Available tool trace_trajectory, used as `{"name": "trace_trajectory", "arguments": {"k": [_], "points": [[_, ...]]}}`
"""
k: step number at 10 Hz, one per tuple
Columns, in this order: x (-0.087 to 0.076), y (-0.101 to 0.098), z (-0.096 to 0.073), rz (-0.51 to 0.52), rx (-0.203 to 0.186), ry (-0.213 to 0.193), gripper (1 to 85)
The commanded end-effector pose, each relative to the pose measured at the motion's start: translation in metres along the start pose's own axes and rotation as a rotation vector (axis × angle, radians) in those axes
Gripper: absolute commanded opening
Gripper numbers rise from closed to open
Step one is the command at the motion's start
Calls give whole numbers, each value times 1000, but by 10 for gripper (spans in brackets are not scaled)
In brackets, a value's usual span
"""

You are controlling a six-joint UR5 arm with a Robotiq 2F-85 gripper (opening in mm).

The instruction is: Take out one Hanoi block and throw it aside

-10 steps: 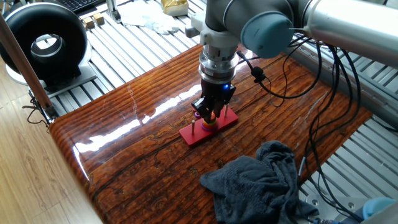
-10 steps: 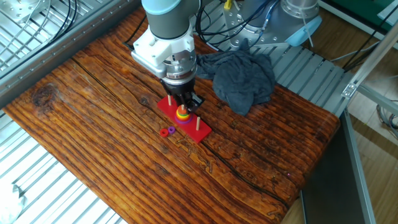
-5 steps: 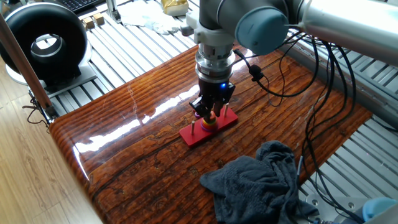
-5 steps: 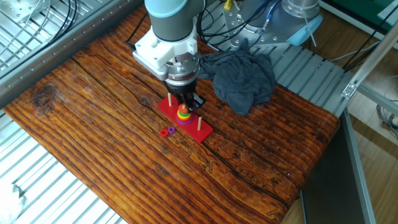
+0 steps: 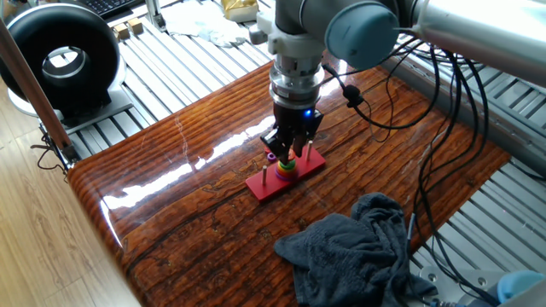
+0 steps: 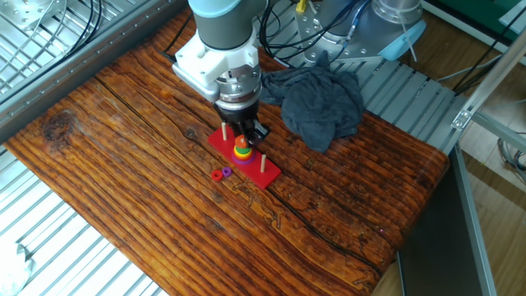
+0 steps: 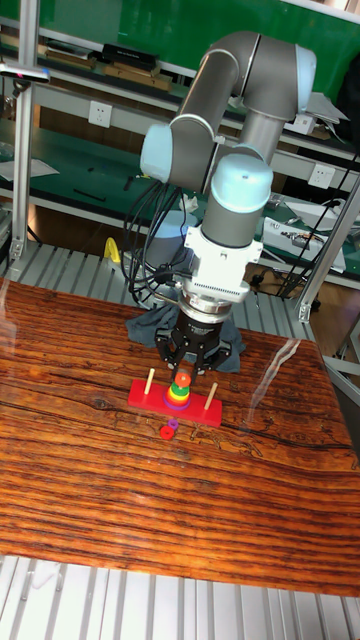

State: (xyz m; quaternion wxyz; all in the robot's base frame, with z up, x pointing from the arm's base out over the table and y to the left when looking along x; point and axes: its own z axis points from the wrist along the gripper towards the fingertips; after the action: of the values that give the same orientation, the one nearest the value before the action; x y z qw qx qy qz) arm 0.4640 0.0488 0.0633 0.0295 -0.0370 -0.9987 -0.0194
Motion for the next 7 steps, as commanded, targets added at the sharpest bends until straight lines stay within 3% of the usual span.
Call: {"name": "trace_trajectory", "arguments": {"k": [1,7], "points": [[-1,1,-15,2,-16,5,153],[-25,-1,-26,-14,-31,0,150]]}}
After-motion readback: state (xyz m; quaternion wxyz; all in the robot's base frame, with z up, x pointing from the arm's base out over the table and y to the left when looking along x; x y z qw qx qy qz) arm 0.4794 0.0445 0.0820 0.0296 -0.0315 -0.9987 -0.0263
